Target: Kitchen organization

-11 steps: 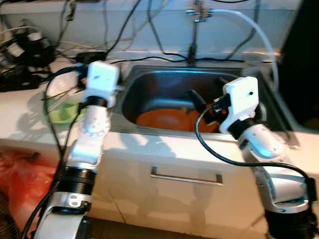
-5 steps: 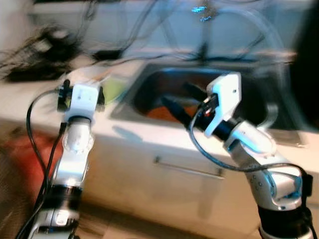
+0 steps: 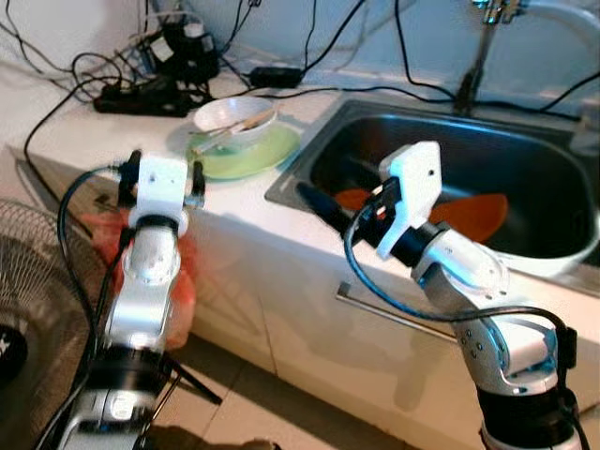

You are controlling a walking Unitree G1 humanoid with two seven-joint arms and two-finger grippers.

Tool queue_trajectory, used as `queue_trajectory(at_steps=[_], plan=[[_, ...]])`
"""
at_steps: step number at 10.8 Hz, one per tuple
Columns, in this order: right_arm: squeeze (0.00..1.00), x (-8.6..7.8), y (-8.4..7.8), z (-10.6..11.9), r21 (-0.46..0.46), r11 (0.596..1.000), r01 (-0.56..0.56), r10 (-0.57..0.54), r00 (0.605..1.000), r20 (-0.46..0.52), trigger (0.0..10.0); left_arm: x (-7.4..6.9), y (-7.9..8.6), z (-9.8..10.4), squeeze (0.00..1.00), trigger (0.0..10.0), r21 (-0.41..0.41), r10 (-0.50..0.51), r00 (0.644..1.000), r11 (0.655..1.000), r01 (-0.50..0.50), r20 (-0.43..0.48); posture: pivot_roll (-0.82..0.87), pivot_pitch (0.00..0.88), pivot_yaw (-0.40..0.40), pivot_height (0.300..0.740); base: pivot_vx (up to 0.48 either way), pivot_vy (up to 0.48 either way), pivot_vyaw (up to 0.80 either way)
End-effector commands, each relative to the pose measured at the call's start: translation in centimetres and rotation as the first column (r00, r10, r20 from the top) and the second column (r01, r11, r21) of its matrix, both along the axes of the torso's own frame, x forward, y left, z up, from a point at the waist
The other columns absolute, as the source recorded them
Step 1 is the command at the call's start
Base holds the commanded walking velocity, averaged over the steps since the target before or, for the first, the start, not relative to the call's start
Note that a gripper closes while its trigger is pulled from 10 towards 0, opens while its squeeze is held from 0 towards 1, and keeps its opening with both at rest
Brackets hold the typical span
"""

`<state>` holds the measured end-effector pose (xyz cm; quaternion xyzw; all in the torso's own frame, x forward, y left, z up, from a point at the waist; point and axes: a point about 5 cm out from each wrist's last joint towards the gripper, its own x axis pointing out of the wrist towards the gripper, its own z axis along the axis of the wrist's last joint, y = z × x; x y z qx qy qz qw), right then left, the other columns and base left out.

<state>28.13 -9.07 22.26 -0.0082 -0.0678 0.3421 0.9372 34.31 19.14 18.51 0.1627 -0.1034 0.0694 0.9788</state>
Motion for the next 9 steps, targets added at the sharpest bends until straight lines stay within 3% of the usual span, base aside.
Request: queue_trajectory(at_steps=[1, 2, 4, 7, 9], plan=[[0.0, 0.3, -0.3, 0.5, -0.001, 0.999, 0.033, -0.033, 0.999, 0.024, 10.0, 0.2, 0.0, 0.4, 0.0, 10.0, -0.011, -0.014, 1.0, 1.0, 0.014, 0.0, -0.05, 0.0, 0.096, 0.74, 0.0, 0.0, 0.0], [0.0, 0.5, -0.6, 0.9, 0.002, 0.998, 0.061, -0.061, 0.997, 0.045, 10.0, 0.4, 0.0, 0.3, 0.0, 10.0, -0.04, -0.02, 1.0, 0.999, 0.02, -0.007, -0.05, 0.0, 0.091, 0.74, 0.0, 0.0, 0.0], [0.0, 0.4, -0.6, 1.0, -0.003, 0.995, 0.1, -0.099, 0.993, 0.063, 10.0, 0.9, 0.7, -0.3, 0.0, 10.0, -0.179, -0.002, 0.999, 0.984, -0.007, -0.054, -0.06, 0.0, 0.082, 0.74, 0.0, 0.0, 0.0], [0.0, 0.1, -0.4, 0.9, -0.016, 0.994, 0.106, -0.105, 0.992, 0.068, 10.0, 1.3, -0.2, 0.4, 0.0, 10.0, -0.209, -0.053, 0.998, 0.977, 0.045, -0.031, -0.07, 0.0, 0.081, 0.74, 0.0, 0.0, 0.0], [0.0, 0.2, -0.4, 1.0, -0.008, 0.993, 0.114, -0.113, 0.991, 0.067, 10.0, 1.4, -0.8, 1.1, 0.0, 10.0, -0.287, -0.071, 0.997, 0.956, 0.06, -0.028, -0.06, 0.0, 0.083, 0.74, 0.0, 0.0, 0.0]])
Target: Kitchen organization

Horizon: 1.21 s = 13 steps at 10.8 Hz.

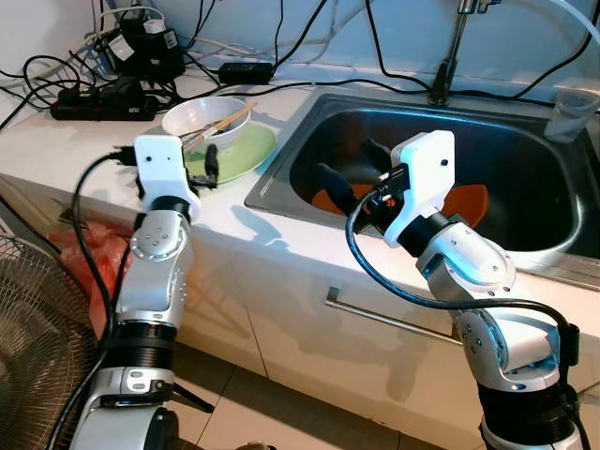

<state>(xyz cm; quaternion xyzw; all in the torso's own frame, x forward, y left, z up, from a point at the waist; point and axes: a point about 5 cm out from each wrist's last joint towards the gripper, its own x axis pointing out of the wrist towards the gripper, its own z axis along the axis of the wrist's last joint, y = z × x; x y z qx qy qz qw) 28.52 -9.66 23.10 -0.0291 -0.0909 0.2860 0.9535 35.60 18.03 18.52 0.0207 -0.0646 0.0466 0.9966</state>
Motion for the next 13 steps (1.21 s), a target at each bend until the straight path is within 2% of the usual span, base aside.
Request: queue_trajectory(at_steps=[1, 3, 4, 6, 7, 9, 13], plan=[[0.0, -0.2, 0.2, 0.2, 0.005, 1.0, -0.004, 0.004, 1.0, 0.009, 10.0, 0.0, 0.3, 1.0, 0.0, 10.0, -0.003, -0.001, 0.999, 1.0, 0.001, 0.034, -0.06, 0.0, 0.083, 0.74, 0.0, 0.0, 0.0], [0.0, -0.2, 0.1, 0.1, 0.0, 1.0, -0.002, 0.002, 1.0, 0.008, 10.0, -0.1, 0.4, 0.7, 0.0, 10.0, -0.016, 0.004, 1.0, 1.0, -0.003, 0.025, -0.07, 0.0, 0.078, 0.74, 0.0, 0.0, 0.0], [0.0, -0.2, 0.1, 0.2, -0.001, 1.0, 0.004, -0.004, 1.0, 0.012, 10.0, 0.0, 0.1, 1.3, 0.0, 10.0, 0.01, -0.01, 0.999, 1.0, 0.01, 0.047, -0.07, 0.0, 0.078, 0.74, 0.0, 0.0, 0.0], [0.0, 0.1, -0.3, 0.9, 0.02, 0.998, 0.055, -0.056, 0.997, 0.051, 10.0, -0.1, -1.0, 3.7, 0.0, 10.0, 0.069, -0.065, 0.984, 0.996, 0.054, 0.168, -0.07, 0.0, 0.077, 0.74, 0.0, 0.0, 0.0], [0.0, 0.1, -0.5, 1.6, 0.042, 0.996, 0.079, -0.082, 0.993, 0.083, 10.0, -0.4, -2.0, 5.5, 0.0, 10.0, 0.095, -0.117, 0.965, 0.991, 0.097, 0.235, -0.07, 0.0, 0.082, 0.74, 0.0, 0.0, 0.0], [0.0, 0.1, -0.9, 2.4, 0.075, 0.991, 0.108, -0.117, 0.986, 0.121, 10.0, -0.7, -2.8, 6.8, 0.0, 10.0, 0.123, -0.159, 0.944, 0.984, 0.128, 0.289, -0.08, 0.0, 0.086, 0.74, 0.122, 0.0, 0.0], [0.0, 0.4, -1.3, 2.7, 0.076, 0.987, 0.139, -0.149, 0.979, 0.138, 10.0, -0.8, -3.2, 6.6, 0.0, 10.0, 0.137, -0.178, 0.942, 0.98, 0.144, 0.284, -0.08, 0.0, 0.085, 0.74, 0.363, 0.0, 0.0]])
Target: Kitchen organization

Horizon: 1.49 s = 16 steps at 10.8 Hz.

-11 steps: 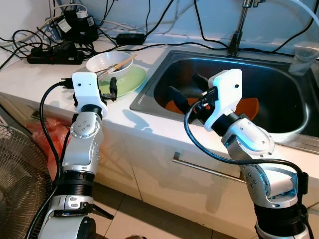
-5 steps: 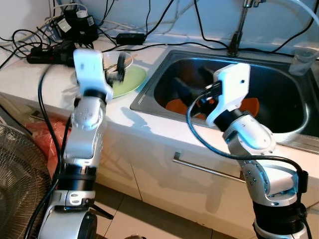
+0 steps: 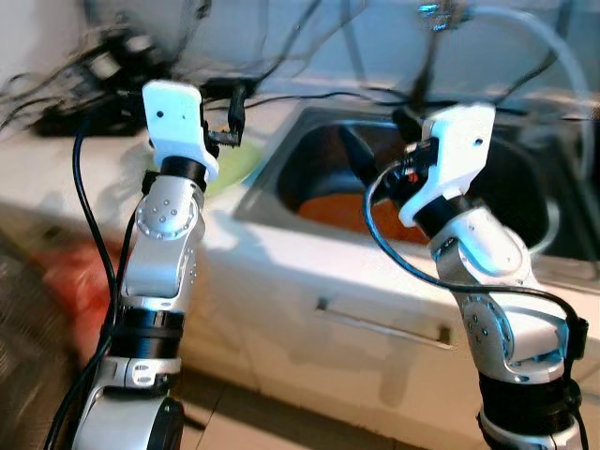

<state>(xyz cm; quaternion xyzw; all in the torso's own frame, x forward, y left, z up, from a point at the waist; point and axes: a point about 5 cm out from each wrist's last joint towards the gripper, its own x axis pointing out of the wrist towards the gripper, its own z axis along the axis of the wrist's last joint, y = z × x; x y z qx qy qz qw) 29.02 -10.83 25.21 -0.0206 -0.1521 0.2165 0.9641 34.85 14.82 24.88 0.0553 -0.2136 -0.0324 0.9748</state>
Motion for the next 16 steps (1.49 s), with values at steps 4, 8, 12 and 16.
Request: queue_trajectory(at_steps=[4, 8, 12, 16], plan=[[0.0, -0.1, -0.1, 0.5, -0.008, 1.0, 0.022, -0.022, 0.999, 0.034, 10.0, 0.0, 0.2, 0.4, 0.0, 10.0, 0.022, 0.004, 1.0, 1.0, -0.004, 0.007, -0.08, 0.0, 0.088, 0.74, 0.453, 0.0, 0.0], [0.0, -0.1, -0.3, 0.1, -0.019, 0.999, 0.032, -0.031, 0.999, 0.022, 10.0, -0.2, 0.1, 0.3, 0.0, 10.0, 0.003, -0.005, 1.0, 1.0, 0.005, 0.007, -0.08, 0.0, 0.087, 0.74, 0.099, 0.0, 0.0], [0.0, -0.1, -0.2, -0.2, -0.03, 0.999, 0.03, -0.03, 0.999, 0.016, 10.0, -0.1, 0.5, -0.2, 0.0, 10.0, 0.003, 0.019, 1.0, 1.0, -0.019, -0.015, -0.08, 0.0, 0.087, 0.74, 0.0, 0.0, 0.0], [0.0, -0.1, -0.1, -0.3, -0.038, 0.999, 0.027, -0.027, 1.0, 0.011, 10.0, 0.2, 1.2, -1.0, 0.0, 10.0, 0.002, 0.062, 0.996, 0.998, -0.062, -0.058, -0.07, 0.0, 0.085, 0.74, 0.0, 0.0, 0.0]])
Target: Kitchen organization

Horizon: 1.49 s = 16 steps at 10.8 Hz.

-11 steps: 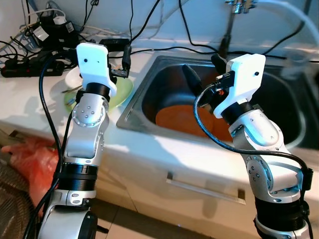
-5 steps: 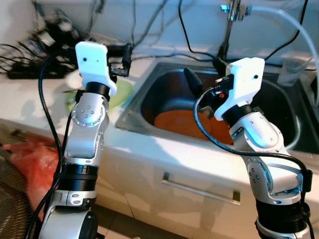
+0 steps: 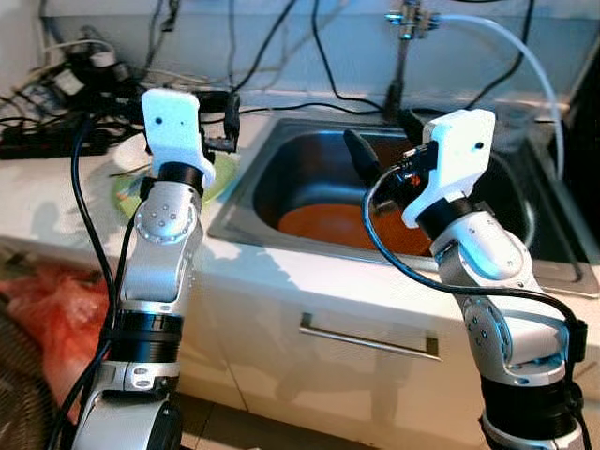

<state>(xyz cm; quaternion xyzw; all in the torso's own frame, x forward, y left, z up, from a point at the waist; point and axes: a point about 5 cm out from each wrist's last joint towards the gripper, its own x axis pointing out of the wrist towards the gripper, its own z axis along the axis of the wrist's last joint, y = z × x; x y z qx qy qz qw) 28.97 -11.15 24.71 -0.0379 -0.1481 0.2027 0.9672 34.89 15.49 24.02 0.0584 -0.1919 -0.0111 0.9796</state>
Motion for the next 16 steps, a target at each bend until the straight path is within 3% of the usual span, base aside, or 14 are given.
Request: queue_trajectory(at_steps=[1, 6, 12, 14, 16], plan=[[0.0, -0.1, 0.2, 0.2, -0.007, 1.0, -0.006, 0.006, 1.0, 0.01, 10.0, 0.2, 0.7, -0.2, 0.0, 10.0, -0.005, 0.017, 0.999, 1.0, -0.017, -0.027, -0.07, 0.0, 0.085, 0.74, 0.285, 0.319, 0.0], [0.0, -0.1, 0.2, 0.1, -0.011, 1.0, -0.006, 0.006, 1.0, 0.007, 10.0, 0.2, 1.2, 0.0, 0.0, 10.0, -0.024, 0.049, 0.999, 0.999, -0.049, -0.021, -0.08, 0.0, 0.083, 0.74, 0.222, 0.4, 0.0], [0.0, -0.1, 0.1, 0.1, -0.013, 1.0, -0.004, 0.005, 1.0, 0.009, 10.0, 0.1, 0.6, -0.1, 0.0, 10.0, -0.02, 0.032, 0.999, 0.999, -0.032, -0.02, -0.08, 0.0, 0.087, 0.74, 0.0, 0.0, 0.0], [0.0, -0.1, 0.0, 0.1, -0.021, 1.0, -0.004, 0.004, 1.0, 0.007, 10.0, 0.2, 0.8, -0.6, 0.0, 10.0, 0.014, 0.086, 0.996, 0.996, -0.085, -0.03, -0.08, 0.0, 0.087, 0.74, 0.0, 0.0, 0.0], [0.0, 0.0, -0.6, 0.0, -0.057, 0.996, -0.075, 0.073, 0.997, -0.039, 10.0, -0.3, 1.6, -1.4, 0.0, 10.0, 0.055, 0.121, 0.992, 0.991, -0.119, -0.04, -0.07, 0.0, 0.083, 0.74, 0.0, 0.0, 0.0]])
